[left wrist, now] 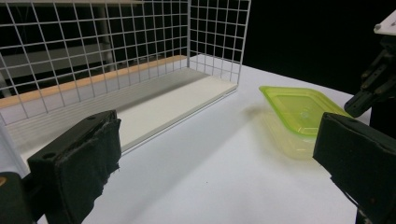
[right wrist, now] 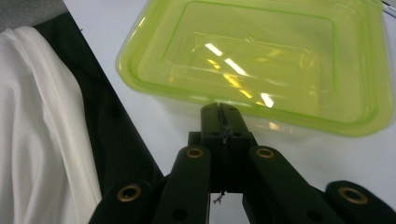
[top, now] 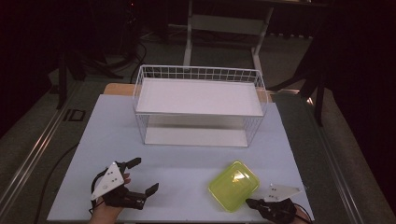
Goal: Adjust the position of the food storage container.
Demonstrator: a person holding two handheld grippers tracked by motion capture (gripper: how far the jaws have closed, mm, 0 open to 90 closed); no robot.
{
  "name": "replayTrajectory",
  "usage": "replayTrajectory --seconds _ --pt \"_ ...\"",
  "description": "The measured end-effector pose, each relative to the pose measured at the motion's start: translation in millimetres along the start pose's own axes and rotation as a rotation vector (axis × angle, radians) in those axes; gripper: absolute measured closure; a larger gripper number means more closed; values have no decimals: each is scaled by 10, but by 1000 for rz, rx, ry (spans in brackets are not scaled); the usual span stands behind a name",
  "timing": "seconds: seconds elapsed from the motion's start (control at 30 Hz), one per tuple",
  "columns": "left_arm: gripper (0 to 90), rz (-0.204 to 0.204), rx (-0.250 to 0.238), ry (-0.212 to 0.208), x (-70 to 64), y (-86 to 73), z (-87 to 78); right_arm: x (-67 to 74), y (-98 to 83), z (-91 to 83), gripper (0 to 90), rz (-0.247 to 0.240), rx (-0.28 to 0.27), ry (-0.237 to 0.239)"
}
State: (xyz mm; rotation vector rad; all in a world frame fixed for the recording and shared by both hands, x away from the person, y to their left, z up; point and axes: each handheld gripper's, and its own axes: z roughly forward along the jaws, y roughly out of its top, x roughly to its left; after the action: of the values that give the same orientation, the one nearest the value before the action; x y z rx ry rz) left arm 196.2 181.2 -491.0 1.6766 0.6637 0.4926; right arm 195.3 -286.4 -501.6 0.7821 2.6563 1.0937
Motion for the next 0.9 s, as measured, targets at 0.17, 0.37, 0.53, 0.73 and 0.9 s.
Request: replayTrajectory --seconds 0.17,0.37,0.53,0.73,0.9 --pt "15 1 3 -2 -5 -3 1 -8 51 27 900 -15 2 -6" --pt "15 7 4 -3 -9 -1 3 -12 156 116 900 -36 6 0" --pt "15 2 5 -3 -10 -4 3 -18 255 201 900 -49 2 9" --pt "15 6 4 -6 -15 -5 1 -35 363 314 900 -60 -5 7" --pt "15 3 5 -6 -13 -8 0 -86 440 394 900 -45 -15 3"
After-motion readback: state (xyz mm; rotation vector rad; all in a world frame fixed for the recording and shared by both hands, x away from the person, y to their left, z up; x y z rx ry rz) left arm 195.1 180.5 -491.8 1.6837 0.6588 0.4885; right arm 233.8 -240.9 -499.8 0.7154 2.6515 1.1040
